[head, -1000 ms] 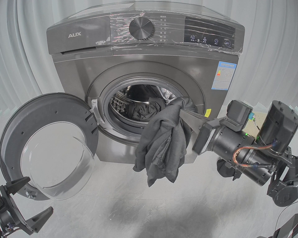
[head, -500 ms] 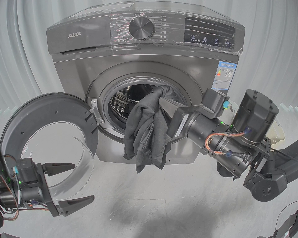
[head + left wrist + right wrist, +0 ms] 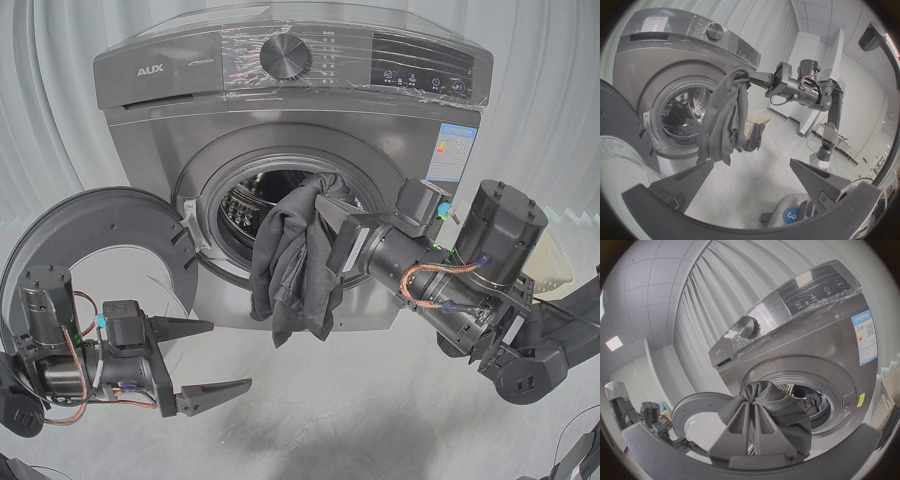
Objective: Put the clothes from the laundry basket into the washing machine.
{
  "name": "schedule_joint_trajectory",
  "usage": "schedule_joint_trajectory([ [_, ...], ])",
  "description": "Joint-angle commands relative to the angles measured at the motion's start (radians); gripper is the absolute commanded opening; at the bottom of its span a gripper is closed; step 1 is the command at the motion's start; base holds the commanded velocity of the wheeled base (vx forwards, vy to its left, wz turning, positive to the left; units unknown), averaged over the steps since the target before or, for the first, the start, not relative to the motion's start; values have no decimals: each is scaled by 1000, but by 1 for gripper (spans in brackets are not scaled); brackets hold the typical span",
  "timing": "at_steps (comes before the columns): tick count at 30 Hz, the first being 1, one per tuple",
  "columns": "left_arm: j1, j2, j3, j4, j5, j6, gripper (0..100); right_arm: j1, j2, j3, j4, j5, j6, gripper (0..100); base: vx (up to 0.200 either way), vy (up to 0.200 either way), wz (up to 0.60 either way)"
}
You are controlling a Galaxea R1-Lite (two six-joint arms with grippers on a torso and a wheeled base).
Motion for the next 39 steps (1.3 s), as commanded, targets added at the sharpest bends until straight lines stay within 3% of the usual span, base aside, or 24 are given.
schedule_joint_trajectory([
  [1,-6,134,-28,-70,1,-23,100,0,-2,1,-2,0,1,0,0,0,0],
  [6,-21,200,-51,-157,13,-58,100,2,-5,0,0,-14,-3,0,0,0,0],
  [8,-38,219,-58,-193,20,-94,100,5,-5,0,-2,-24,-3,0,0,0,0],
  [12,-98,219,-64,-232,20,-193,100,2,-6,-2,0,-26,-3,0,0,0,0],
  [16,-139,223,-69,-242,21,-238,100,2,-6,0,0,-26,-3,0,0,0,0],
  [22,-159,294,-101,-243,36,-250,100,3,-5,-2,-2,-28,-1,0,0,0,0],
  [29,-164,397,-158,-257,95,-247,100,5,-5,-2,-2,-26,-1,0,0,0,0],
  [35,-156,509,-199,-386,148,-253,100,8,-8,-2,-2,-28,-1,0,0,0,0],
  [39,-159,545,-199,-463,165,-275,100,8,-8,0,-2,-28,-1,0,0,0,0],
])
